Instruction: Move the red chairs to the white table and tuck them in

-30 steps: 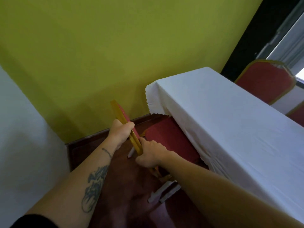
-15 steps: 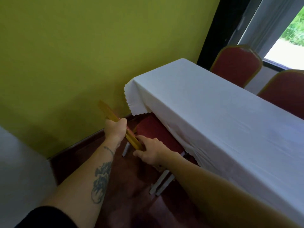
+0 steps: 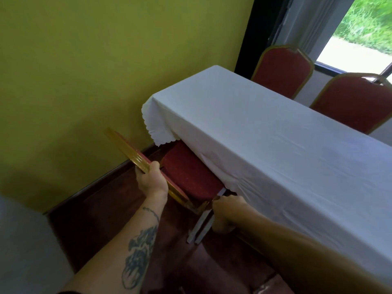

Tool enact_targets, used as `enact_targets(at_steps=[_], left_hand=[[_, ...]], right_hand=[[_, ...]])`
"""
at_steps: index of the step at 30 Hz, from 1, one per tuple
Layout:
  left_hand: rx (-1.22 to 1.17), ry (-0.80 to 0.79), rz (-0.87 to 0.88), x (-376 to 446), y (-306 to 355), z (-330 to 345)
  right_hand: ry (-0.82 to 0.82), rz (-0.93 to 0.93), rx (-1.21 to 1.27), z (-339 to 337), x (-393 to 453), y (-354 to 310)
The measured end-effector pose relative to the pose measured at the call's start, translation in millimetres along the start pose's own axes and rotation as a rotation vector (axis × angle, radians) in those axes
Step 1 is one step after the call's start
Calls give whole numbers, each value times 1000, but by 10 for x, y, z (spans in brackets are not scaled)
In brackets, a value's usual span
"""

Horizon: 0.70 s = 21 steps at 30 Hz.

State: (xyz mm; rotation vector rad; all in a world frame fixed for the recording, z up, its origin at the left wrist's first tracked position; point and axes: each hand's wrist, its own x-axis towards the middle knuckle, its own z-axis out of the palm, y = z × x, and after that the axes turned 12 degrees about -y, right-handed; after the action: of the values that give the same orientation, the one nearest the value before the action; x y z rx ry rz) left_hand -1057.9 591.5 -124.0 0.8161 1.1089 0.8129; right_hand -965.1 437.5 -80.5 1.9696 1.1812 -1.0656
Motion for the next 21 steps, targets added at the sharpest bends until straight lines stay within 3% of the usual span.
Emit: enact_targets(at_steps=[11,21], left_hand=[[128,86,-6,96,174,315],[319,0,-3,123,264,236]], right_hand=[[190,-3,113,-313,139,41],[220,-3,181,-353,242,69]])
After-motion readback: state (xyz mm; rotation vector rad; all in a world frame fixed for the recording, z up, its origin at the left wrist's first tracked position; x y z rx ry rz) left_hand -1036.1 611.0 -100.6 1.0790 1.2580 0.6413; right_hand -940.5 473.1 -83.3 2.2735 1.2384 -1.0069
